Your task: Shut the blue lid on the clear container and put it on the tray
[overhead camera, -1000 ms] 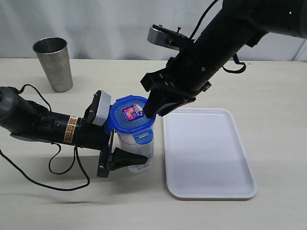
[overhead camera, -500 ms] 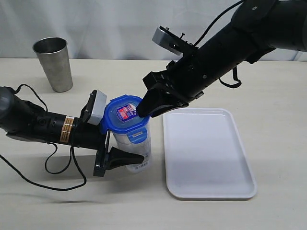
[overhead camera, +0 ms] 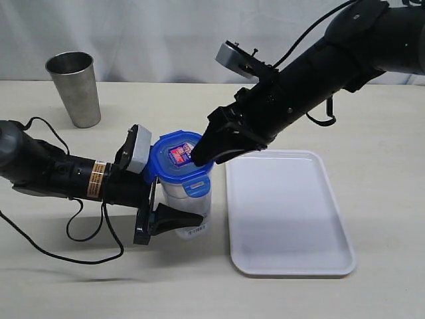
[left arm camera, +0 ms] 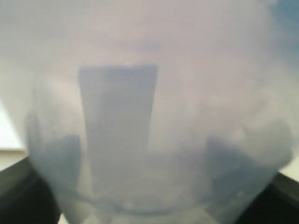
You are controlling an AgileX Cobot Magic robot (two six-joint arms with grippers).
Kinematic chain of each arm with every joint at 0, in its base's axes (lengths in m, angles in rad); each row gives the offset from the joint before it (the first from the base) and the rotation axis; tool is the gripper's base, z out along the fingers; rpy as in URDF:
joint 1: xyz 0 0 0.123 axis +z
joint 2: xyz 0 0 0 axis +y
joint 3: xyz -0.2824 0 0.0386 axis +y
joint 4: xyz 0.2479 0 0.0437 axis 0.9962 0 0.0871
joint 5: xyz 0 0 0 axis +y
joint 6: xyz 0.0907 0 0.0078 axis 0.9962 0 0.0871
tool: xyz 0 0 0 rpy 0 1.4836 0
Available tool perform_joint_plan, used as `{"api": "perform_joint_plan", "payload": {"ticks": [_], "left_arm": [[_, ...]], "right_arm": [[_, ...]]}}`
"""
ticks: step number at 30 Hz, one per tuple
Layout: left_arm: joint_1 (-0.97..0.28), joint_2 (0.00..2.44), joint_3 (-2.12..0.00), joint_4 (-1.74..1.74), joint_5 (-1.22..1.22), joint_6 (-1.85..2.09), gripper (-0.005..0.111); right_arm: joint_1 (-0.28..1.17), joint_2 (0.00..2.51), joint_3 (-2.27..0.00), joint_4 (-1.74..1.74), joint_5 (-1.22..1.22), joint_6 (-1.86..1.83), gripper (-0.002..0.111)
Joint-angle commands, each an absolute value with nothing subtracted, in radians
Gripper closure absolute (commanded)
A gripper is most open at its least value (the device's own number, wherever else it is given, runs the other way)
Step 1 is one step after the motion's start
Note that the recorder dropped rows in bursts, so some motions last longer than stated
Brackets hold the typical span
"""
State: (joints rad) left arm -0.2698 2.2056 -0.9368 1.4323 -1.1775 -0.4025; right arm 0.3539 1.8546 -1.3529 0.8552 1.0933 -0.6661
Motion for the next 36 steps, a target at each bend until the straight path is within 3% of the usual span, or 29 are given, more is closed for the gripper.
{"api": "perform_joint_plan", "payload": {"ticks": [1,11,17,25,29,36], "left_arm": [[-0.286,2.207,-0.945,1.401,-1.157,-0.398,0.107],[-0.286,2.207,-0.945,1.401,-1.157,-0.398,0.107],[-0.286,2.207,-0.945,1.393,-1.157,-0.398,0.107],[-0.286,2.207,-0.945,1.394,-1.161,-0.398,0.107],[-0.286,2.207,-0.945,1.394,-1.161,-0.398,0.107],[-0.286,2.207,-0.945,1.394,-1.166,-0.398,0.107]], "right_arm": [[0.363,1.801,-1.337,0.795,1.024,-0.778,0.052],[0.365,1.636,-1.337,0.795,0.977,-1.000,0.053],[0.516,1.550,-1.326,0.471,0.946,-1.059,0.064],[0.733,1.528,-1.187,0.161,0.767,-1.022,0.064],[0.771,1.528,-1.106,-0.043,0.654,-0.898,0.067],[0.771,1.541,-1.064,-0.015,0.565,-0.898,0.067]]}}
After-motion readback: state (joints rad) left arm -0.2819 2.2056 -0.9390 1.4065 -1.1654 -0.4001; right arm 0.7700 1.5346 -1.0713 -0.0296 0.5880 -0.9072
